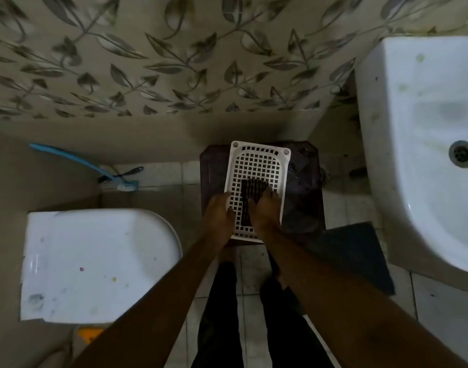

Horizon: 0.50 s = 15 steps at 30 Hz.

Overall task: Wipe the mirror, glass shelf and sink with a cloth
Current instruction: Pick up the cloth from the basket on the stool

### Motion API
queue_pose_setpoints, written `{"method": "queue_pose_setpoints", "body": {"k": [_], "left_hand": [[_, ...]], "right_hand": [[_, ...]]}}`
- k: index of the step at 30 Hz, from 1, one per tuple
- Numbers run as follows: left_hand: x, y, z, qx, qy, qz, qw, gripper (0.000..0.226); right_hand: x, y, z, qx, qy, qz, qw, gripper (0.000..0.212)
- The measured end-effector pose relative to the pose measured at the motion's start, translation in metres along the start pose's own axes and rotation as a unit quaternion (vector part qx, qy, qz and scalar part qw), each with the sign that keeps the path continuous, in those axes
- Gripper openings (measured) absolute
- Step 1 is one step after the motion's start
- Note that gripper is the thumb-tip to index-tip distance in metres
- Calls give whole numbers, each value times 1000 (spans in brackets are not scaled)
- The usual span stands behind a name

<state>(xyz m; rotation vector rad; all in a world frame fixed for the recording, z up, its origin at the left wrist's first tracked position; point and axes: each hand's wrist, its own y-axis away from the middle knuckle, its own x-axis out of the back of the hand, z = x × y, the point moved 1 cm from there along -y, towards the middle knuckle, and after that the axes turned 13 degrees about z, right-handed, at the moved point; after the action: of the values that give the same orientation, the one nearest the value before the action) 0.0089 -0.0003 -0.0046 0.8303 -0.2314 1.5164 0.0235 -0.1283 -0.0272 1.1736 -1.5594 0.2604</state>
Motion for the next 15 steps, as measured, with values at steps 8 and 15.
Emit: {"method": "queue_pose_setpoints", "body": {"k": [8, 15], "left_hand": [[-1, 4, 18, 24, -4, -26, 999, 44], [-1, -4, 19, 51, -8, -27, 998, 46]], "right_hand": [[-1, -10, -7, -2, 85, 15, 996, 73], [-4, -15, -8, 19, 69, 30, 997, 53]]}}
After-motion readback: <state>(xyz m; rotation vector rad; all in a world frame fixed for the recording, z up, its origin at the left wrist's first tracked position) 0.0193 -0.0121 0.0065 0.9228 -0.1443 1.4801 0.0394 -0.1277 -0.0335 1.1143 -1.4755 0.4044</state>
